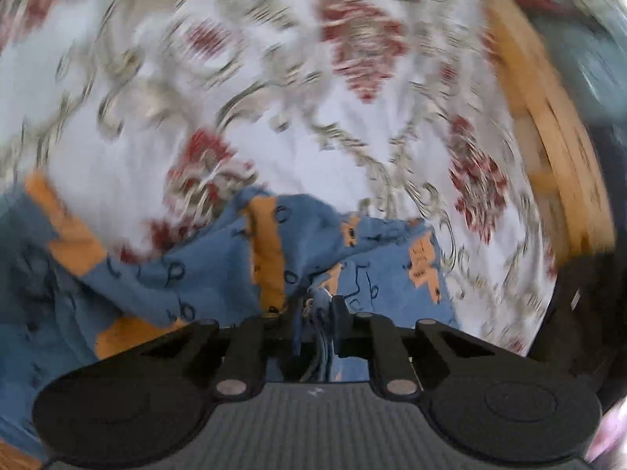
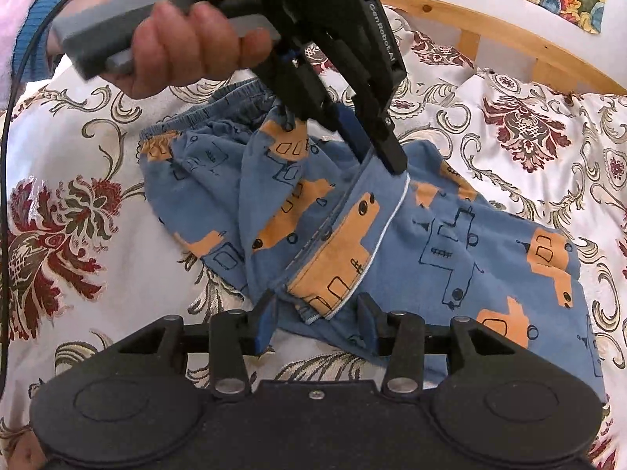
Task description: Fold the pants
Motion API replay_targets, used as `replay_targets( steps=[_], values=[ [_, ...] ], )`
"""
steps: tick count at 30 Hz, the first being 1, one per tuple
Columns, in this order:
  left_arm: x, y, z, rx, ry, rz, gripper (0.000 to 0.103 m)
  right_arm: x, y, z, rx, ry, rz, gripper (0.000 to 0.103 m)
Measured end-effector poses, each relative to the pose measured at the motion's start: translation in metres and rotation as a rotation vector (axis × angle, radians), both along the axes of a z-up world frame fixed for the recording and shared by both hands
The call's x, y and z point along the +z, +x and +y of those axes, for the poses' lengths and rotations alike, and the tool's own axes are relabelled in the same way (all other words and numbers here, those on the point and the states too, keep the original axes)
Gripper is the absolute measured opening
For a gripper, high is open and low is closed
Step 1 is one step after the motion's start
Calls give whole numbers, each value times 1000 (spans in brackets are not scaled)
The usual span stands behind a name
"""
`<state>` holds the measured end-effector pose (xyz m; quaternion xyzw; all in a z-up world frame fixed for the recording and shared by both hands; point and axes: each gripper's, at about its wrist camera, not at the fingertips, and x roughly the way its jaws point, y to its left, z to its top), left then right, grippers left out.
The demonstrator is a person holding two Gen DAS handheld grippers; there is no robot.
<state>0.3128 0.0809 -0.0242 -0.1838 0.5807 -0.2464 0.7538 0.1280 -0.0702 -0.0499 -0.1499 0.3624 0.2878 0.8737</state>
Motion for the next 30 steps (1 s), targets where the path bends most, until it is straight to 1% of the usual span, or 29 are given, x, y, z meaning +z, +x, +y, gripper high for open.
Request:
replay_targets(
  steps=[1,2,4,5,6,7,8,9,11,12,14,16,17,19,22,24,25,26,28,30],
  values=[
    [8,-7,-7,-52,57,-80,15,-1,-1,2,11,-9,3,53],
    [14,-15,-16,-116,142,-182,15,-1,-3,3,23,-17,0,54],
    [15,-34,-32,-252,291,-356,15,2,-7,1,41,-18,-3,54],
    [13,-42,-40,-302,348,-413,16,5,-7,-1,40,-10,-4,53],
    [10,-47,-45,-334,399,-443,18,9,-8,-5,28,5,-8,53],
    [6,-50,-47,-345,436,-457,23,13,-8,-10,7,23,-17,53],
    [5,-51,-47,-335,446,-462,28,16,-7,-14,-10,37,-25,53],
    [6,-51,-45,-316,439,-464,31,19,-6,-17,-27,48,-34,52],
    [12,-50,-36,-264,405,-461,47,21,-2,-22,-73,64,-62,52],
    [15,-50,-32,-245,386,-464,50,21,-1,-24,-101,71,-73,51],
    [19,-52,-23,-216,378,-471,55,21,3,-25,-144,67,-87,51],
    [17,-55,-21,-197,384,-470,57,12,6,-17,-129,-9,-76,50],
    [14,-57,-21,-192,401,-467,57,6,6,-12,-112,-46,-68,50],
    [7,-63,-22,-184,451,-480,59,4,4,-12,-96,-60,-88,49],
    [6,-79,-20,-142,468,-525,60,13,5,-21,-113,-16,-91,50],
    [12,-96,-15,-101,464,-577,62,19,5,-28,-123,11,-102,50],
    [14,-104,-13,-86,460,-602,65,21,4,-29,-124,20,-106,52],
    [18,-114,-9,-60,451,-633,69,23,4,-30,-124,26,-107,53],
    [25,-135,1,3,406,-678,74,27,2,-31,-122,44,-110,54],
    [31,-151,12,65,365,-687,75,31,1,-29,-100,78,-105,55]
  ],
)
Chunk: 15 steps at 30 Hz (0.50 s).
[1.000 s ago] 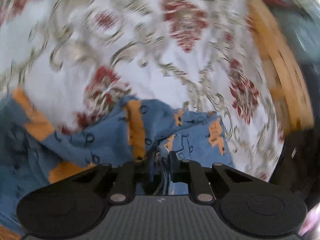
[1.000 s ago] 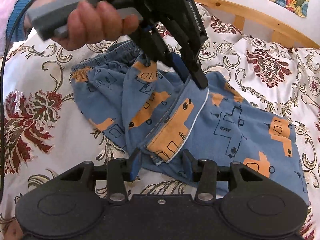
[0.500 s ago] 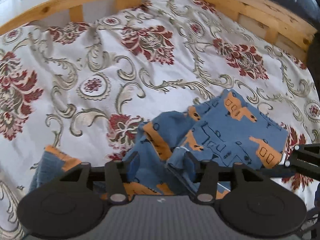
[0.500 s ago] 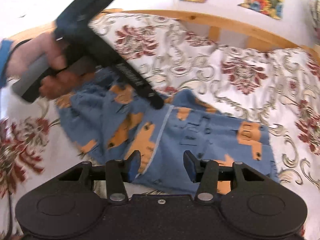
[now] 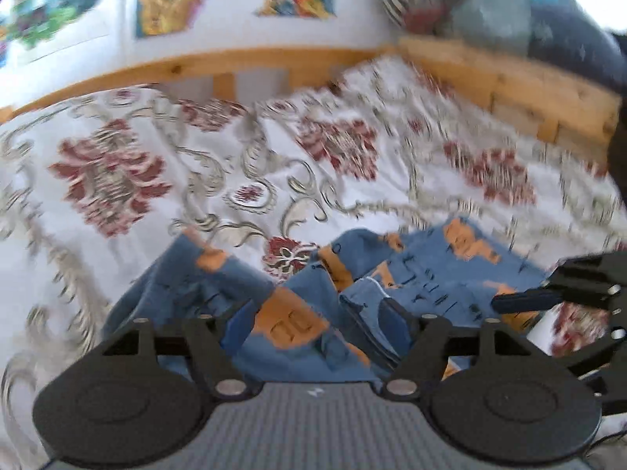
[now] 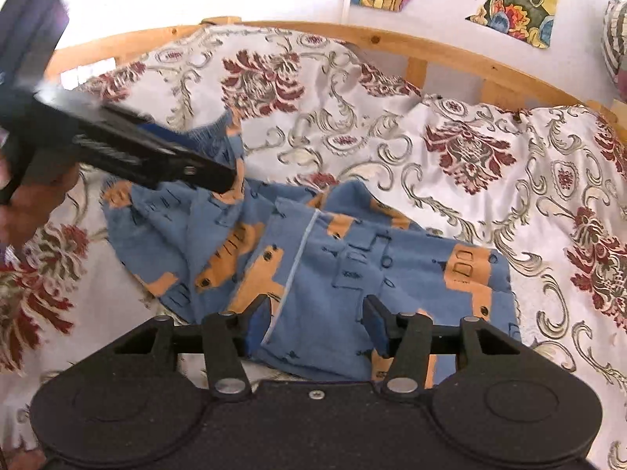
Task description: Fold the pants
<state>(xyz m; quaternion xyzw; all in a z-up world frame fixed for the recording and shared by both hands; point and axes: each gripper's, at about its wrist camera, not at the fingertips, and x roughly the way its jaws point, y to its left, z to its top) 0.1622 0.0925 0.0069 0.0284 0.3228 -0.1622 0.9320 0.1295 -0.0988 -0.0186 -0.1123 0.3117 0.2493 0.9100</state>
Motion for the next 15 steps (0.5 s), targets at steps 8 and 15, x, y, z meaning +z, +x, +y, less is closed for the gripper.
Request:
replay_targets(
  steps=[8,15],
  values=[
    [5,-32,62,322,-79,84,76,21,57,30,123,166,89,55],
    [-18,-26,116,521,-228,255,73,4,109,73,106,188,165,50]
  ],
)
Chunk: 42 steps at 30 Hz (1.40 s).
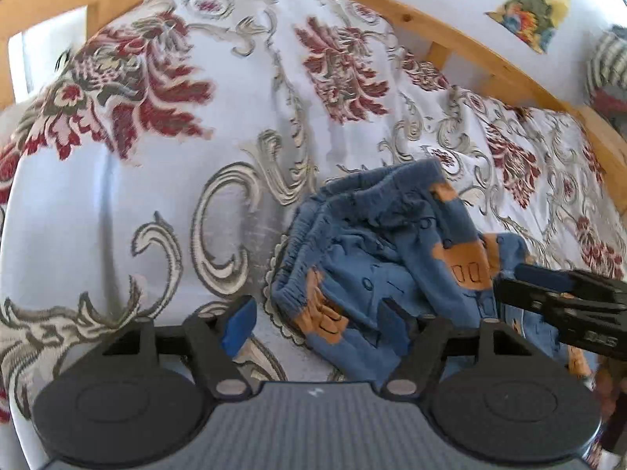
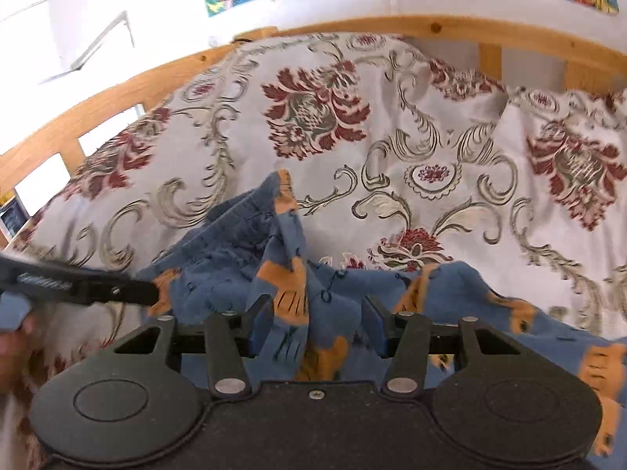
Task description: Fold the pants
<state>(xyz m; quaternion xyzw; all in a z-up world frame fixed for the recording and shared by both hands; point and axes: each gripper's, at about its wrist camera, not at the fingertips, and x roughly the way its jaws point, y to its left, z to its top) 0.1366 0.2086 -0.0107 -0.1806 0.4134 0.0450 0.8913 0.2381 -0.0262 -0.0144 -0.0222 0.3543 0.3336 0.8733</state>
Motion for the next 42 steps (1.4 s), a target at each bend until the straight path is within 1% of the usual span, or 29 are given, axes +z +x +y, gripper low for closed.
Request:
replay_targets(
  steps=[1,2,3,4,5,6,8,11,13,15,16,18,19,21,23,24,26,27,28,30,32,34,36,40,42],
  values=[
    [0,1,2,9,-18,-2,73,-2,4,3,-4,7,4,45],
    [-1,3,3,18,-26,1,66,-5,7,7,-5,18,16,38],
    [-2,7,4,27,-19,7,54,-6,9,9,0,27,30,18],
    [-5,10,5,40,-5,25,28,-7,9,13,3,30,37,3],
    [-10,14,8,57,3,55,20,-7,6,16,8,28,29,2],
    [-12,15,13,64,-28,64,19,-3,-2,20,29,31,6,1],
    [-10,10,22,74,-94,52,16,5,-18,27,74,42,-45,0],
    [-7,3,34,90,-152,40,14,15,-43,43,154,22,-119,0],
    [-6,0,39,93,-177,48,14,15,-65,58,238,-34,-182,0],
    [-4,-3,43,96,-195,48,14,8,-85,74,325,-107,-236,0],
    [-4,-3,45,94,-206,45,14,3,-94,81,368,-142,-245,0],
    [-4,-5,49,80,-239,42,15,-8,-107,92,410,-195,-260,0],
    [-4,-6,52,80,-259,43,17,-11,-110,95,413,-211,-269,1],
    [-2,-11,57,76,-300,33,24,-17,-112,100,409,-230,-266,4],
    [3,-16,61,69,-323,7,38,-20,-110,101,405,-230,-251,8],
    [6,-16,62,60,-332,3,43,-20,-110,103,407,-233,-251,10],
    [13,-15,63,32,-353,-7,62,-22,-112,106,419,-248,-261,14],
    [17,-12,63,22,-355,-7,66,-23,-113,107,426,-256,-266,17],
    [20,-7,62,15,-349,-2,72,-25,-113,107,429,-260,-268,19],
    [26,5,58,12,-315,17,77,-26,-114,108,432,-266,-271,21],
    [29,19,51,-6,-261,42,82,-28,-115,109,430,-271,-274,22],
    [31,31,42,-32,-206,68,85,-28,-118,110,430,-277,-283,22],
    [32,43,35,-49,-144,104,85,-30,-118,111,428,-277,-285,23],
    [32,63,27,-80,-65,162,85,-28,-118,108,424,-263,-278,24],
    [30,71,21,-106,4,180,78,-24,-120,100,426,-250,-277,25]
  ],
)
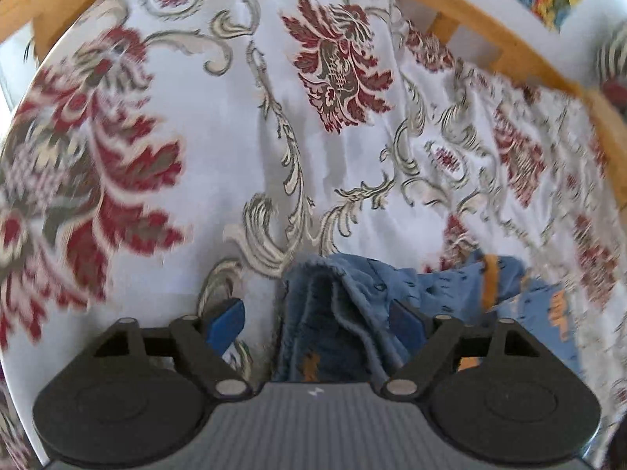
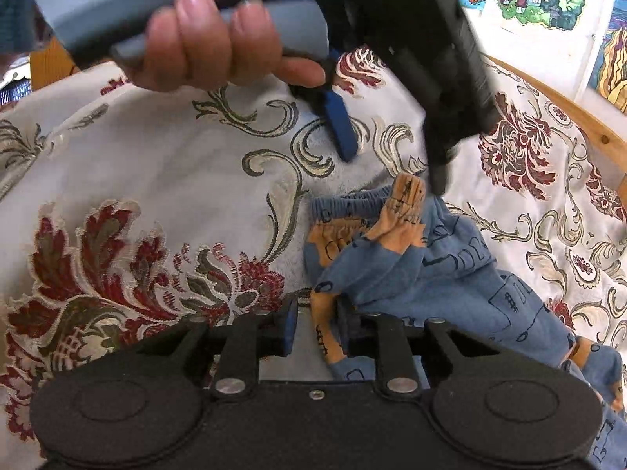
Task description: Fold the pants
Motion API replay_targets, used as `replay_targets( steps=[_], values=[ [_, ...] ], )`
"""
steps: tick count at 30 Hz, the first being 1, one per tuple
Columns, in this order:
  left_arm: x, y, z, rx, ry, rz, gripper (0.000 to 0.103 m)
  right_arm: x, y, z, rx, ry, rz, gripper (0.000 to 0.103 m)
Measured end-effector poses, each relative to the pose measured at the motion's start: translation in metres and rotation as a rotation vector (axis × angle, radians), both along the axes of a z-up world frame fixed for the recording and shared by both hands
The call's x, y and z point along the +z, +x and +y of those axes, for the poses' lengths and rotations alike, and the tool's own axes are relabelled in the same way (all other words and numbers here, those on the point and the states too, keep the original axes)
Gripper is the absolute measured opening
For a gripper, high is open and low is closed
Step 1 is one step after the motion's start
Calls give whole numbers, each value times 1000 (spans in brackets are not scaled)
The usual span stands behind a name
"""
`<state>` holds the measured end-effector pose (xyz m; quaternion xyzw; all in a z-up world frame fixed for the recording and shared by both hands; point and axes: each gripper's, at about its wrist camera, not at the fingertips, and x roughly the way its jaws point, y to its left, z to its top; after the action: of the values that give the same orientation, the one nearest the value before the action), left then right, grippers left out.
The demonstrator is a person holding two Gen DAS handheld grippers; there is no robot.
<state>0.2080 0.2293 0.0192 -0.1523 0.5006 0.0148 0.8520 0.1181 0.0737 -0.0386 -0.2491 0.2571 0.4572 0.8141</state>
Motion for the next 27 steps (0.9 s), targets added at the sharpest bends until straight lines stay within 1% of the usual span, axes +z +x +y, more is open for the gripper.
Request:
replay_targets(
  steps=[1,2,3,4,5,8,10,14,16,17,18,19,20,21,22,24,26,27],
  values=[
    [-1,3,-4,-22,48,4,61,2,-1,-4,-6,8,0,27],
    [-2,5,-8,-44,108,7,39,5,-2,-9,-17,17,-1,28],
    [-5,8,-10,-66,154,12,31,8,-2,-14,-27,28,-1,29],
    [-8,8,-10,-85,168,14,22,10,-2,-19,-40,38,-3,30],
    [-11,8,-9,-105,156,12,16,11,-2,-23,-55,42,-5,31],
    [-17,4,-2,-128,121,-2,4,9,6,-27,-96,37,6,31],
    [-19,-2,4,-116,111,-9,0,6,12,-29,-121,30,30,31],
    [-7,-27,10,-54,144,-82,0,8,14,-33,-144,50,40,33],
    [-3,-37,4,-67,167,-122,0,6,16,-32,-146,50,54,35],
    [-4,-38,3,-88,152,-117,0,5,17,-31,-148,48,61,35],
    [-8,-36,4,-113,103,-86,1,5,17,-31,-149,48,66,35],
    [-12,-34,6,-116,48,-52,5,4,16,-32,-149,47,66,37],
    [-17,-33,9,-99,4,-21,20,4,16,-33,-151,46,66,38],
    [-20,-33,12,-84,-19,-5,26,3,16,-33,-150,45,70,39],
    [-22,-34,14,-73,-42,-9,28,2,17,-34,-147,43,77,41],
    [-22,-35,18,-62,-84,-10,37,-1,17,-33,-147,39,86,41],
    [-19,-35,19,-66,-116,-12,56,-1,16,-34,-147,40,89,41],
    [-18,-37,18,-71,-120,-16,60,1,16,-34,-146,42,85,41]
  ],
)
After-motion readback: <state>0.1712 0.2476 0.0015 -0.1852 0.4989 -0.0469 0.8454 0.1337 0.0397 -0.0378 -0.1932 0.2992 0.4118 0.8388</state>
